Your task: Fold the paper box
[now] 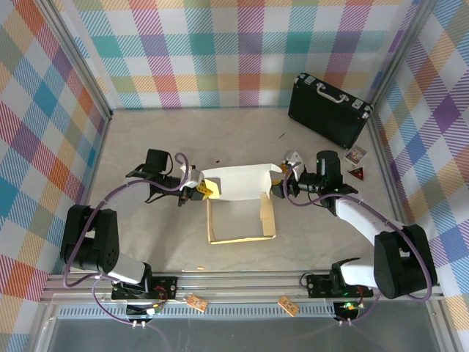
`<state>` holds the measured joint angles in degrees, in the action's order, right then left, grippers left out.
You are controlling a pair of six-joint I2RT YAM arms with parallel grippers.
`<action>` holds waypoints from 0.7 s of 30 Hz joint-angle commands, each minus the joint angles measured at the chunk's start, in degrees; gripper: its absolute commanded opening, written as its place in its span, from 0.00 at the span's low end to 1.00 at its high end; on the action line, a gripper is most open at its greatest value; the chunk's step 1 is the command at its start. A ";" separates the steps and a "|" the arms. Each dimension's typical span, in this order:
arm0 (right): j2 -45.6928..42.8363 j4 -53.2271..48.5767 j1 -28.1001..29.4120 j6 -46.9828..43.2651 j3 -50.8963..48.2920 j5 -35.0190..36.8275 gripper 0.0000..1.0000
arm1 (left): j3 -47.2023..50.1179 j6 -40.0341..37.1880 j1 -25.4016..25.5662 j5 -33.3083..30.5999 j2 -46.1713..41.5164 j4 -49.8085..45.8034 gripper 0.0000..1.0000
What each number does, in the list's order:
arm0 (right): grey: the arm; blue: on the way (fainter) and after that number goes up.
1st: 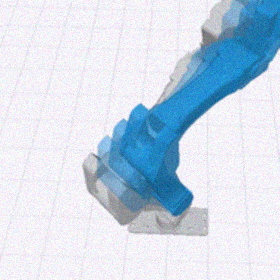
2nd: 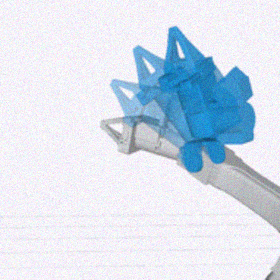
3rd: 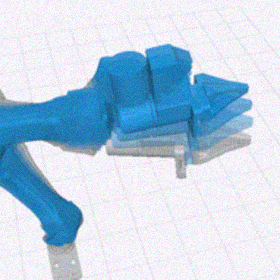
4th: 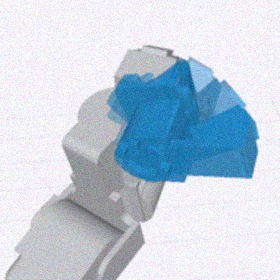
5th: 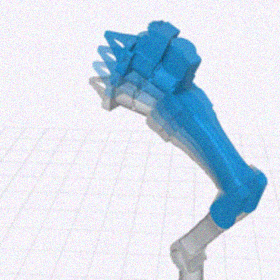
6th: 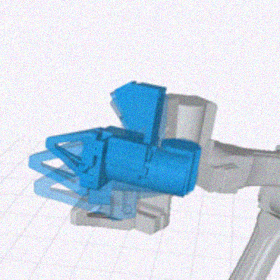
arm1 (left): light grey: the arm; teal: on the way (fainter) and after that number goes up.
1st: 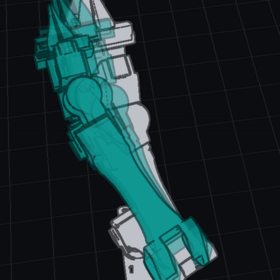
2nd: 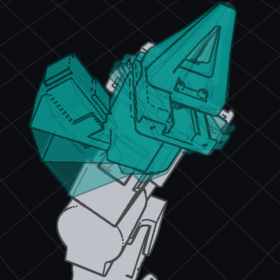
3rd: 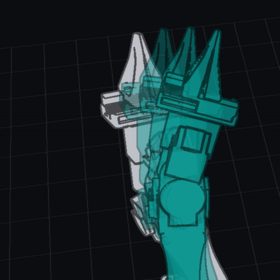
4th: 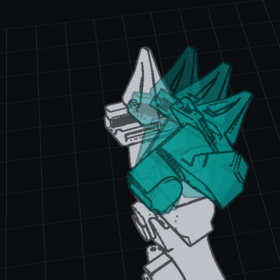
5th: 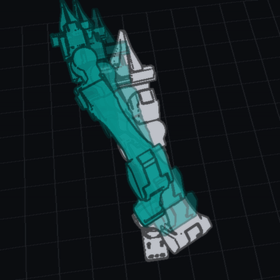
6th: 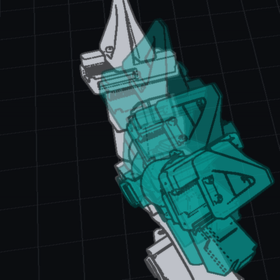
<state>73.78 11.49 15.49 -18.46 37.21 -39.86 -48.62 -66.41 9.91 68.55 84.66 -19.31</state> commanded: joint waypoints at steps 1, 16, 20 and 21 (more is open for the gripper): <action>0.55 1.84 2.04 -3.92 1.73 -13.72 0.69 | -2.15 -3.02 0.55 2.90 0.94 -1.82 0.00; -3.56 -7.96 4.93 -2.12 1.93 16.41 0.69 | -2.69 -2.76 0.38 1.67 2.18 -1.19 0.00; -9.46 -7.28 6.58 1.82 -3.09 23.95 0.68 | -3.31 -3.57 0.28 1.83 2.79 -2.35 0.00; -11.16 -5.71 6.57 3.70 -4.62 25.18 0.68 | -3.16 -3.63 0.31 2.00 2.78 -2.23 0.00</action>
<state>66.63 4.25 20.93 -20.43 35.68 -21.15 -50.24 -67.83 9.61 67.94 87.20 -21.02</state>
